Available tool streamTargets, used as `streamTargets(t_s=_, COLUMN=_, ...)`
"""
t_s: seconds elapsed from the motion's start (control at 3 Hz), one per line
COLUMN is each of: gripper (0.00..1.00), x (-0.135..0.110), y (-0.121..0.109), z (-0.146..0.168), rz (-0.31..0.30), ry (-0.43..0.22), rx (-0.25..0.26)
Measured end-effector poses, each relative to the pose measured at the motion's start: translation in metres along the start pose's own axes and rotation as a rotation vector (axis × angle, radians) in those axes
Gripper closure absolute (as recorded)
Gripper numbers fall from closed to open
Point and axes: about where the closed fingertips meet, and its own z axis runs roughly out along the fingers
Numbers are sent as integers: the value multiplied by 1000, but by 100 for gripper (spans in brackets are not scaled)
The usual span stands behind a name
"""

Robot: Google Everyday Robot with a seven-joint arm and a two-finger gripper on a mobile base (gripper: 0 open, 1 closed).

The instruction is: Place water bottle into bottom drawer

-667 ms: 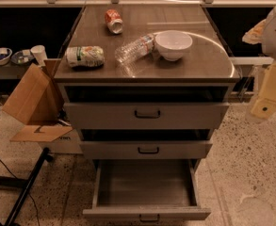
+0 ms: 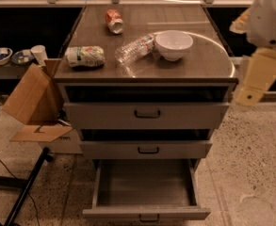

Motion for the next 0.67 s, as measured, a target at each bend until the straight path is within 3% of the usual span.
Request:
streamTargets(t_s=0.33, gripper=0, x=-35, y=-6, z=-6, rz=-24, ry=8, rx=30)
streamTargets(t_s=0.67, gripper=0, x=-89, y=-16, z=-12, rz=-18, ry=-17, rx=97)
